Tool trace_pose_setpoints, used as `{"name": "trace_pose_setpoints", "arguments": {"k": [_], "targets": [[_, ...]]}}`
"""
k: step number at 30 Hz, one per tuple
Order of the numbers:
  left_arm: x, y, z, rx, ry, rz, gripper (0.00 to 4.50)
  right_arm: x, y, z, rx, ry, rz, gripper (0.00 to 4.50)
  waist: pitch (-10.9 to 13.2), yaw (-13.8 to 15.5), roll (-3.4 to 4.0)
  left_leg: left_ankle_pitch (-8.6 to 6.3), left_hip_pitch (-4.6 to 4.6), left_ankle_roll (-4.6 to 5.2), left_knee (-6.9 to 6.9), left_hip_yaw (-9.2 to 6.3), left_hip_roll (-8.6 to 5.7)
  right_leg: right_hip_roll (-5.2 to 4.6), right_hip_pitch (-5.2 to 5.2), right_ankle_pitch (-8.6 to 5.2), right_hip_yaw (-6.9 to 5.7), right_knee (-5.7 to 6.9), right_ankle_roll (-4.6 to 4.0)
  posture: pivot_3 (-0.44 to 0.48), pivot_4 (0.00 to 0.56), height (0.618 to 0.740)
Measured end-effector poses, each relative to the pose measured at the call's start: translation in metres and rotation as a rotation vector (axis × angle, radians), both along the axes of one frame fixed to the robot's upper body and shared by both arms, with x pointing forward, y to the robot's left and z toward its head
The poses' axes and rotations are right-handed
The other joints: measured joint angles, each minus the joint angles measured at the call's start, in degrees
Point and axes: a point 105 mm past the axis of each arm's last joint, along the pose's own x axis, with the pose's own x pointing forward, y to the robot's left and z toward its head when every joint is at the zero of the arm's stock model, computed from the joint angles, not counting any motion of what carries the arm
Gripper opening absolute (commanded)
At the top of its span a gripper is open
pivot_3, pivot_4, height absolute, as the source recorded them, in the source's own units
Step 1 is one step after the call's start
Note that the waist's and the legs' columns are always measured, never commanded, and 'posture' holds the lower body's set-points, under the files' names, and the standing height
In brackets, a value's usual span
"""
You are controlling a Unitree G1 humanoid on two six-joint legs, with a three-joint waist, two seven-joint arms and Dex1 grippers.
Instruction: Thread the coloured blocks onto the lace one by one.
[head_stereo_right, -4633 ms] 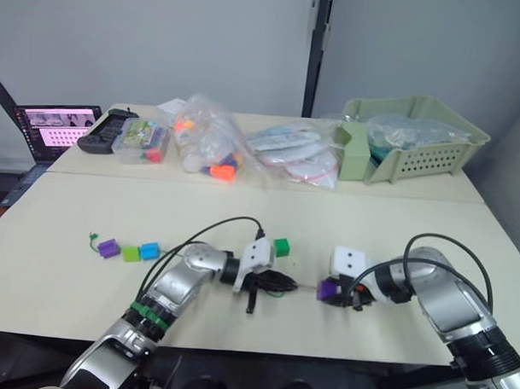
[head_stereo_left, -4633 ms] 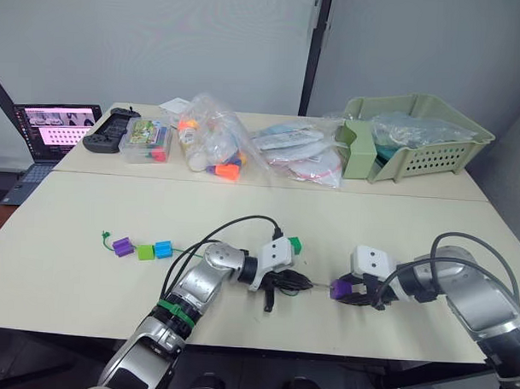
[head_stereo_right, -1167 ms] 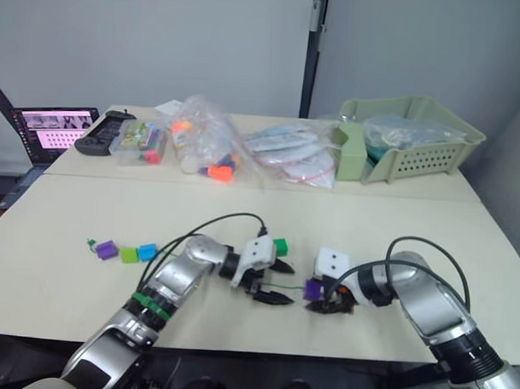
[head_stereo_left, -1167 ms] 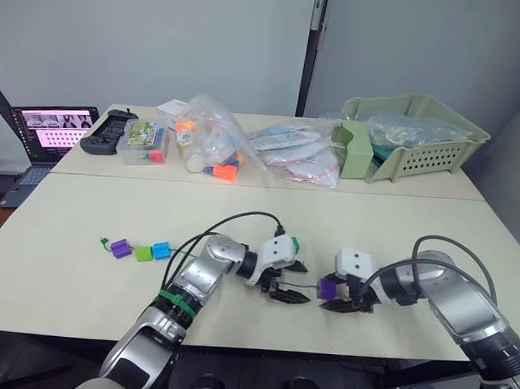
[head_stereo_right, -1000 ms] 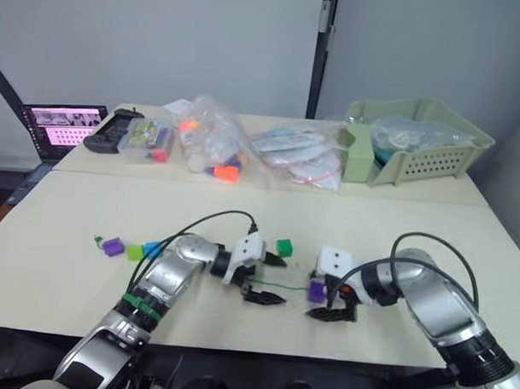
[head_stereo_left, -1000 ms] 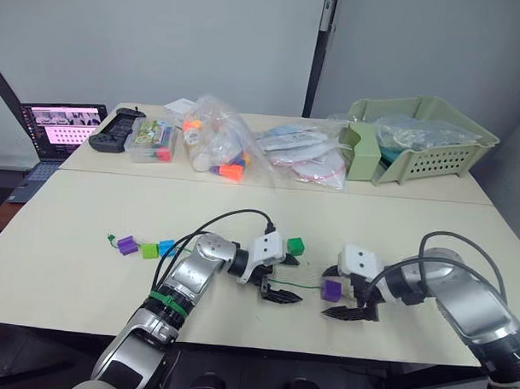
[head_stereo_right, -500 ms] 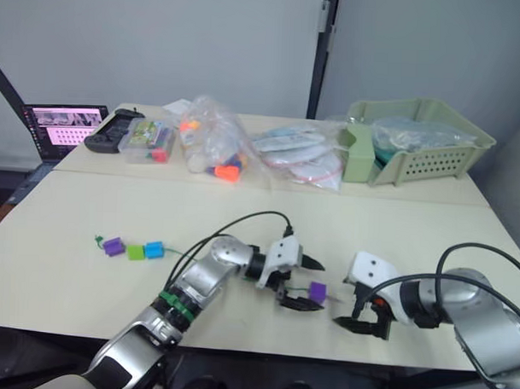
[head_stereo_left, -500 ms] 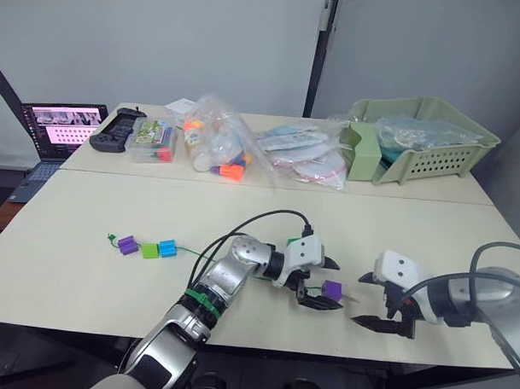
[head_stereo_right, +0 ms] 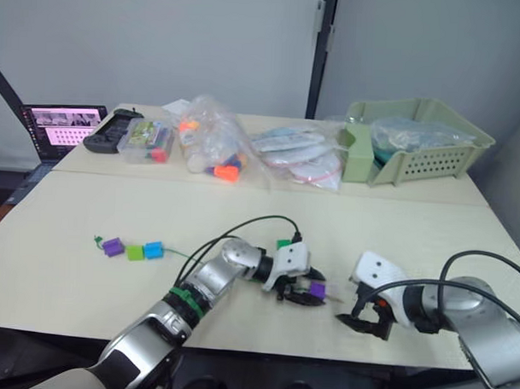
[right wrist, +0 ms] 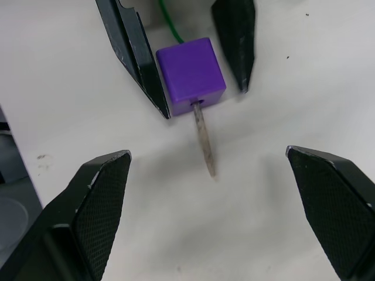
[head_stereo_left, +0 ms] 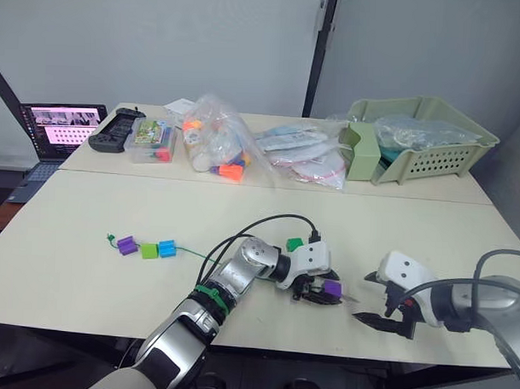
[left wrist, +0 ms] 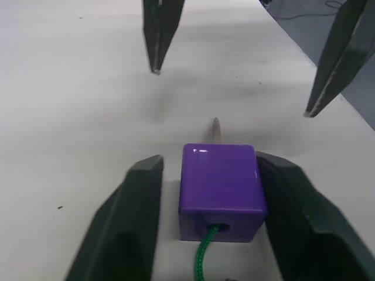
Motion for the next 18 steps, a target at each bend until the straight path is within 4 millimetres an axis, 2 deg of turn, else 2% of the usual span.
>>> {"name": "trace_pose_setpoints", "arguments": {"k": [5, 8, 11, 18], "targets": [[0.000, 0.002, 0.000, 0.001, -0.003, -0.002, 1.21, 0.007, -0.001, -0.005, -0.022, -0.014, 0.003, 4.50, 0.0, 0.0, 0.00, 0.00, 0.00, 0.00, 0.01, 0.00, 0.00, -0.01, 0.00, 0.00, 0.00, -0.01, 0.00, 0.000, 0.150, 0.732], [-0.001, 0.004, 0.000, 0.001, -0.007, -0.002, 1.21, 0.010, -0.002, -0.016, -0.054, -0.002, 0.024, 4.50, 0.0, -0.1, 0.00, 0.00, 0.00, 0.00, 0.00, 0.01, 0.00, -0.01, 0.00, 0.00, 0.00, -0.01, 0.00, 0.000, 0.150, 0.732], [0.000, 0.005, 0.000, 0.002, -0.008, 0.002, 1.21, 0.016, 0.000, -0.018, -0.058, -0.006, 0.049, 3.67, 0.0, -0.1, 0.00, 0.00, 0.04, 0.00, 0.01, 0.01, 0.00, 0.00, 0.04, 0.00, 0.00, -0.01, 0.00, 0.000, 0.150, 0.732], [-0.001, 0.005, 0.000, -0.002, 0.002, 0.003, 1.21, 0.020, 0.010, -0.021, -0.021, 0.011, 0.094, 1.31, 0.0, -0.1, 0.00, 0.00, 0.07, 0.00, 0.01, 0.00, 0.01, 0.00, 0.08, 0.00, 0.00, -0.01, 0.00, 0.000, 0.150, 0.732]]}}
